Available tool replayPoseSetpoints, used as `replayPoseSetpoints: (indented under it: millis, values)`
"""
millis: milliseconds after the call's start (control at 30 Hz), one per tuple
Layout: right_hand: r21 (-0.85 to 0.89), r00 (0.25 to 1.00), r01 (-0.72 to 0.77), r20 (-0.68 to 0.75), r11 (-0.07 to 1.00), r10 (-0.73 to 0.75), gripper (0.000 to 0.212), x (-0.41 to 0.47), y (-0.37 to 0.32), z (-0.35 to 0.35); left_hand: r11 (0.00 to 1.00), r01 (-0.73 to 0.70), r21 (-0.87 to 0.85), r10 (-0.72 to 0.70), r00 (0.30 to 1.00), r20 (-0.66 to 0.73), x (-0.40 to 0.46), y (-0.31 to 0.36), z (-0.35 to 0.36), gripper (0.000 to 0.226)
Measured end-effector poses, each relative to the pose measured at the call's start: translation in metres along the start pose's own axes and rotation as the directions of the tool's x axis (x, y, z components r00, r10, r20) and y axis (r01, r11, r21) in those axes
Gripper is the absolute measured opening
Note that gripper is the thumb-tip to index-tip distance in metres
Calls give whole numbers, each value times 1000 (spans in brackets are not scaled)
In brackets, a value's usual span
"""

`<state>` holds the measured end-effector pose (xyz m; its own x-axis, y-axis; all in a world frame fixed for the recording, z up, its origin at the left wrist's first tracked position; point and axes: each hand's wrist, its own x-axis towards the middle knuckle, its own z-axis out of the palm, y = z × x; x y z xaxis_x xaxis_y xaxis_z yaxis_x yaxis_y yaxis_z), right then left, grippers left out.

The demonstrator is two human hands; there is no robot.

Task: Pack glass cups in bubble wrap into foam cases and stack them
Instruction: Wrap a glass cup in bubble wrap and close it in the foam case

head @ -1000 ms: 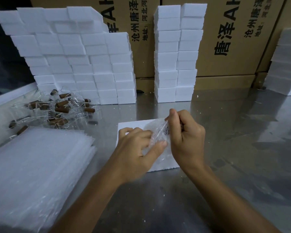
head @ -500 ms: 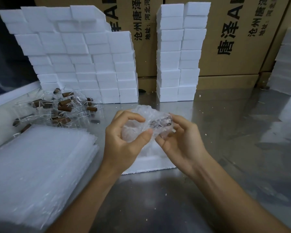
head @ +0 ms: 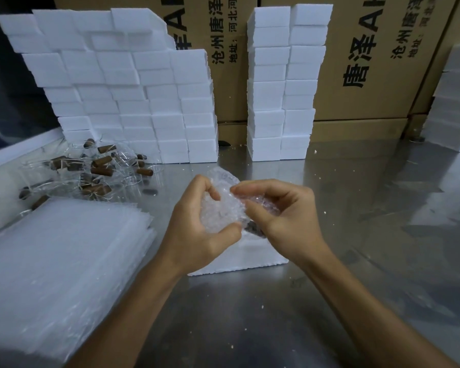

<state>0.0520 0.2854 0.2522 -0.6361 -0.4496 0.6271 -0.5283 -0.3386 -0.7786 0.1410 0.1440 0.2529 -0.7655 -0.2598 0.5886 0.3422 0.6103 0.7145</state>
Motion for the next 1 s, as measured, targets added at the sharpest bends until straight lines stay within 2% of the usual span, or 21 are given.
replayPoseSetpoints:
  millis: [67, 133, 200, 267, 367, 467, 567, 700, 767, 833, 900, 1000]
  values:
    - [-42, 998, 42, 49, 998, -40, 33, -1, 2, 2, 998, 22, -50, -22, 1000, 16, -1, -1, 2, 52]
    - [-155, 992, 65, 118, 986, -47, 34, -3, 5, 6, 999, 26, 36, -27, 999, 26, -2, -6, 5, 59]
    - [-253, 984, 37, 179, 967, 9, 33, -6, 6, 9, 991, 5, 135, -11, 999, 38, -3, -9, 6, 58]
    - [-283, 967, 36, 252, 959, 38, 28, -9, 5, 9, 987, -20, 158, 13, 999, 40, -4, -10, 7, 55]
    - [-326, 937, 139, 349, 935, -17, 45, -11, -1, 14, 979, -21, 205, 18, 1000, 21, -3, -6, 7, 54]
    - [-418, 924, 209, 380, 884, -39, 49, -14, -4, 19, 976, -33, 217, 28, 999, 28, -3, -3, 5, 51]
    - [-477, 938, 246, 337, 844, -84, 39, -17, -1, 21, 983, -76, 167, 71, 997, 36, -3, 0, 5, 43]
    - [-395, 949, 315, 132, 863, -286, 16, -16, 1, 22, 999, -40, 32, 42, 997, -57, 1, 0, 4, 40]
    - [-353, 954, 298, 86, 887, -286, 27, -13, 3, 18, 998, -23, -51, 18, 994, -108, 3, -2, 2, 44]
    - [-312, 974, 225, 89, 923, -208, 33, -11, 3, 14, 994, -7, -106, -6, 992, -126, 4, -5, -1, 51]
    - [-289, 980, 186, 123, 939, -156, 37, -10, 4, 11, 986, 38, -159, -58, 991, -122, 4, -8, -1, 55]
    - [-357, 959, 239, 233, 903, -162, 47, -9, 4, 10, 933, 145, -329, -181, 980, -82, 4, -10, -4, 49]
